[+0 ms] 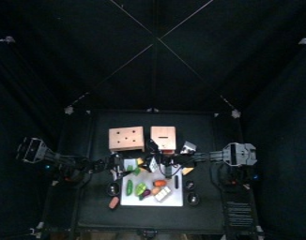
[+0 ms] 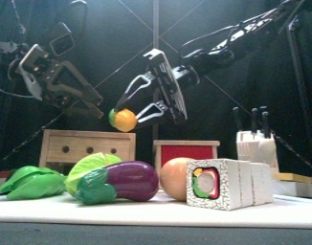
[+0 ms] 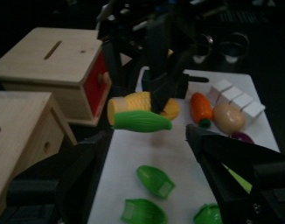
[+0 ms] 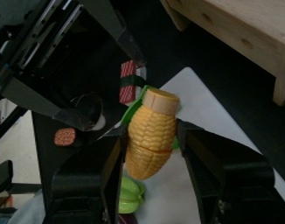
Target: Grab last piece of husk from corn
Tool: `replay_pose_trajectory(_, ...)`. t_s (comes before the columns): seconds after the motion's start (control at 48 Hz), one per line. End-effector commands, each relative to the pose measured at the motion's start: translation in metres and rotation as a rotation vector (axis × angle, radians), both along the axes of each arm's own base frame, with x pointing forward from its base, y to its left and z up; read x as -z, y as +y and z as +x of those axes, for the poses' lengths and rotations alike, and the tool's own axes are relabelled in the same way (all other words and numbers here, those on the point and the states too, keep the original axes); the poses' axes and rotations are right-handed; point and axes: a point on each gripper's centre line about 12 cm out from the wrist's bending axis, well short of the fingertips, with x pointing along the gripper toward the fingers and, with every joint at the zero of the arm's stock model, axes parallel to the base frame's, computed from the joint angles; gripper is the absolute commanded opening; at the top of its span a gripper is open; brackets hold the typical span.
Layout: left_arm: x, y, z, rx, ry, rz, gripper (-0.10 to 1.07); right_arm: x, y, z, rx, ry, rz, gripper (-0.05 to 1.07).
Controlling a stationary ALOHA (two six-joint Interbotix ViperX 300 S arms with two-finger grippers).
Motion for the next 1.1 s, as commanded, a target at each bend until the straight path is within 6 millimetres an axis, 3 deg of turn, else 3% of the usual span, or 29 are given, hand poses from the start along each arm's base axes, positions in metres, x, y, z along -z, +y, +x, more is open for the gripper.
replay_pose_trajectory(0.0, -0.011, -0.001, 0.01, -0.045, -0.033, -0.072, 1.04, -0.028, -0.003, 0.001, 0.002, -0.07, -0.009, 0.51)
replay_pose_trajectory(0.417, 0.01, -0.004, 0.025, -0.052, 0.06, -0.107, 1.04, -0.028, -0.004, 0.0, -0.001, -0.069, -0.02, 0.51)
replay_pose_trajectory(1.083, 0.009, 0.011, 0.033, -0.095, 0.049, -0.093, 1.03, -0.025, -0.004, 0.001, -0.001, -0.063, -0.019, 0.51)
